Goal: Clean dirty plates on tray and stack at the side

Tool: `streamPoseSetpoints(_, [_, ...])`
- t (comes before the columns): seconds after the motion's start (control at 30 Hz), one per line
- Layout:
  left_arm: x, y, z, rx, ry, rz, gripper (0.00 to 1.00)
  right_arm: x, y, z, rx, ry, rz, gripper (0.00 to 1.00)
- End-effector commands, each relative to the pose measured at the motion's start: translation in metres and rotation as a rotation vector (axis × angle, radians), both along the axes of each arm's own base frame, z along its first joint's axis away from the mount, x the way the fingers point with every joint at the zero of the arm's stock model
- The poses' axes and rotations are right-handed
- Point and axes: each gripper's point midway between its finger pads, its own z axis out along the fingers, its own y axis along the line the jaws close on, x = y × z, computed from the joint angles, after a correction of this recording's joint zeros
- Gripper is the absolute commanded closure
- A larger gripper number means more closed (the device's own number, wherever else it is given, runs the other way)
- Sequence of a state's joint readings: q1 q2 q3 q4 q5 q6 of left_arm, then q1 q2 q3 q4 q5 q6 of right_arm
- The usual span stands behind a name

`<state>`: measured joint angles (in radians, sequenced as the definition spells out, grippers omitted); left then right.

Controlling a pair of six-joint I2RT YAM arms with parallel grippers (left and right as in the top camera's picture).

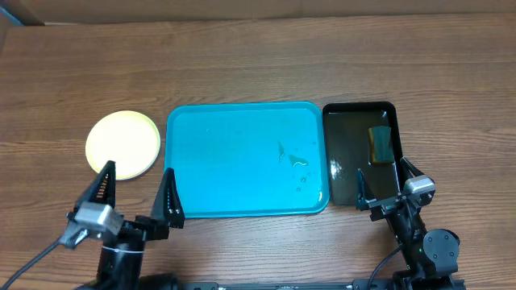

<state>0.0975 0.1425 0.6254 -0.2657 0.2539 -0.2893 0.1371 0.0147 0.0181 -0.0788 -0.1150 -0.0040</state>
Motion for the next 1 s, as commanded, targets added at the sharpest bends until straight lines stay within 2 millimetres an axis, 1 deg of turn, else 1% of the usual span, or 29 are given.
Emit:
streamPoseSetpoints(0.0, [-0.005, -0.004, 0.006, -0.032, -0.164, -0.032, 0.00, 0.001, -0.004, -0.001, 0.004, -0.006, -0.018, 0.00])
streamPoseSetpoints(0.1, [-0.012, 0.000, 0.011, -0.027, -0.298, -0.013, 0.00, 0.001, -0.004, -0.001, 0.004, -0.006, -0.018, 0.00])
streamPoseSetpoints(0.17, [-0.010, 0.003, 0.010, -0.032, -0.349, 0.004, 0.00, 0.001, -0.004, -0.001, 0.004, -0.006, -0.018, 0.00])
streamPoseSetpoints(0.3, [0.000, 0.012, -0.006, -0.053, -0.343, 0.045, 0.00, 0.001, -0.004, -0.001, 0.004, -0.006, -0.018, 0.00])
streamPoseSetpoints(0.47, [0.018, 0.022, -0.039, -0.079, -0.266, 0.099, 0.00, 0.001, -0.004, -0.001, 0.004, -0.006, -0.018, 0.00])
streamPoseSetpoints(0.63, [0.039, 0.033, -0.088, -0.099, -0.156, 0.157, 0.00, 0.001, -0.004, -0.001, 0.004, -0.006, -0.018, 0.00])
streamPoseSetpoints(0.8, [0.050, 0.040, -0.124, -0.106, -0.061, 0.198, 0.00, 0.001, -0.004, -0.001, 0.004, -0.006, -0.018, 0.00])
streamPoseSetpoints(0.97, [0.058, 0.051, -0.168, -0.110, 0.101, 0.270, 0.00, 0.001, -0.004, -0.001, 0.004, -0.006, -0.018, 0.00])
